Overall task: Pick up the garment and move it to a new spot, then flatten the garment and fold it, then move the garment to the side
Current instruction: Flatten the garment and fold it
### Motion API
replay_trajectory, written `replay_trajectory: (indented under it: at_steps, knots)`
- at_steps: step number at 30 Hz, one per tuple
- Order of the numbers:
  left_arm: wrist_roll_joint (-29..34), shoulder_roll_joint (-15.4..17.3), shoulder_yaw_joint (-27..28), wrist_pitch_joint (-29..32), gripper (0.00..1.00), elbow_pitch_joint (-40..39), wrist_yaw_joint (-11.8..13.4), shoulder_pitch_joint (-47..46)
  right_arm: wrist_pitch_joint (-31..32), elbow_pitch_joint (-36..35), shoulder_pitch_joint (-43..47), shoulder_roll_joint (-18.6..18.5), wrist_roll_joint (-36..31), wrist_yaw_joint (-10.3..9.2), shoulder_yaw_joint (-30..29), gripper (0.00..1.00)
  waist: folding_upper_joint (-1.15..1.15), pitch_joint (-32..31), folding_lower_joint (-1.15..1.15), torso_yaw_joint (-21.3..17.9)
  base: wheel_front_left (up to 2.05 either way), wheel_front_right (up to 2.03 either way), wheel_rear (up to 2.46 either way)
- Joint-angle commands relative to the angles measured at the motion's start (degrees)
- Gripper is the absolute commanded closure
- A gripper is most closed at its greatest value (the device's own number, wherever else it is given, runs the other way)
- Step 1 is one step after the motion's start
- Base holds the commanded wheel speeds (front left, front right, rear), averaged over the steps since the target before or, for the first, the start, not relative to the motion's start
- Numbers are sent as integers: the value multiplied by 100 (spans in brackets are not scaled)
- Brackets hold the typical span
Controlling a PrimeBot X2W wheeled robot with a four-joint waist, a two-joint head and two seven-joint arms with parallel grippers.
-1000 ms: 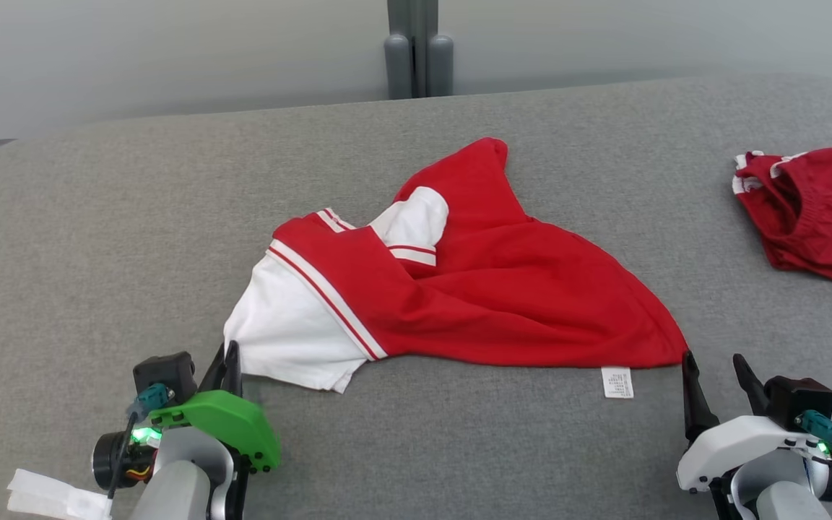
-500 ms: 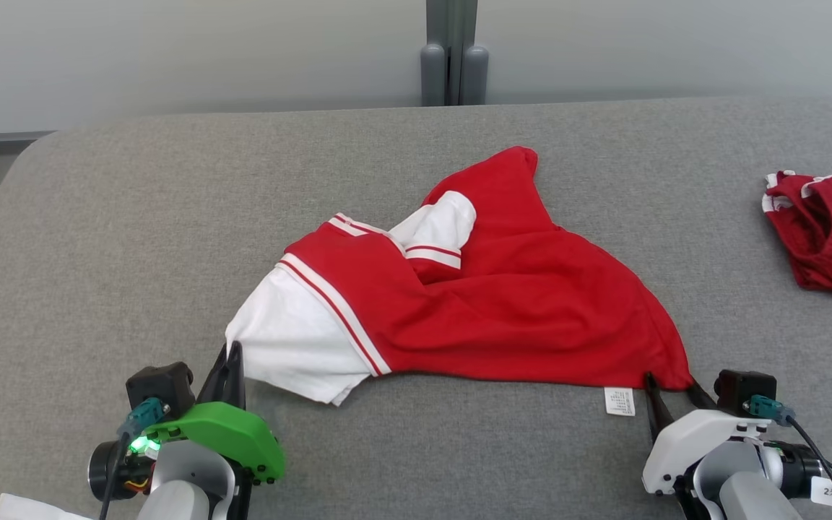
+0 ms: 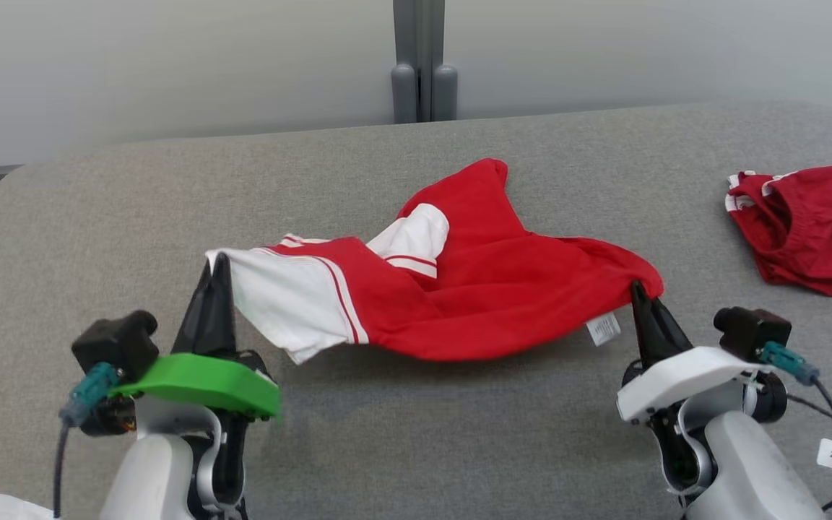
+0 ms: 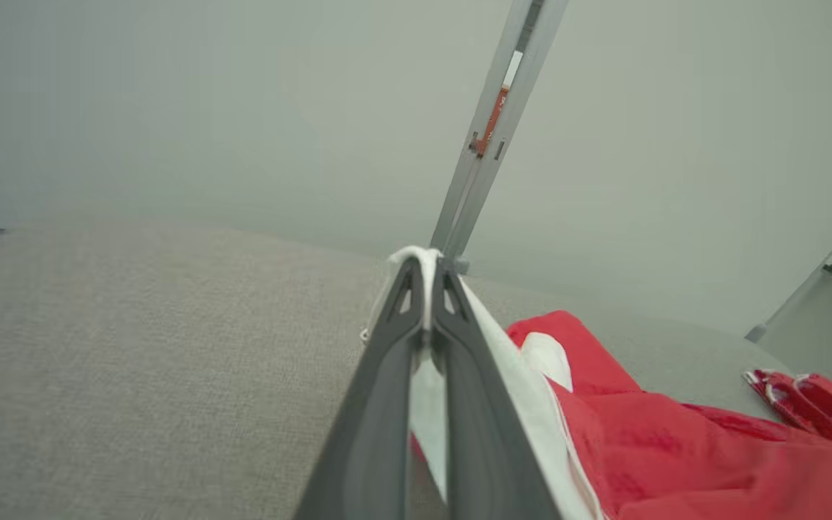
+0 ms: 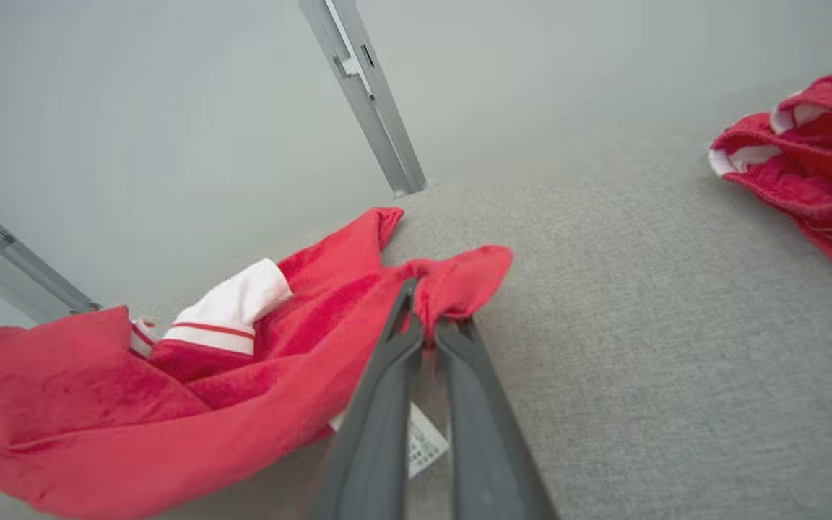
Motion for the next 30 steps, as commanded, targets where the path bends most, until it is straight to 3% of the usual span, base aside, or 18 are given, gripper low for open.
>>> replay_trajectory:
  at_steps: [1,8,13,20,25,30]
  knots:
    - [-194,-22,60,-29,100,-227,-71,-117,35,-329,77,-114,256,-4,64,100,0,-106,0,-90,0,0,0]
    - [-810,-88,207,147,100,-1730,-164,-410,380,-2627,536,-581,1513,-2,171,100,0,-293,0,-246,0,0,0]
    - [-927,7,277,411,100,-2866,-100,-676,676,-4060,869,-826,1731,-1,-250,100,0,-370,0,-325,0,0,0]
    - [-869,230,230,1005,100,-4119,43,-1218,1330,-5935,1199,-757,1674,-1,-981,100,0,-316,0,-409,0,0,0]
    - [-695,451,297,1376,100,-4117,135,-1659,1764,-6427,1186,-508,1626,-2,-1245,100,0,7,0,-436,0,0,0]
    - [-566,611,307,1444,100,-3248,45,-2273,1930,-5807,554,-313,1469,-1,-1127,100,0,608,0,-433,0,0,0]
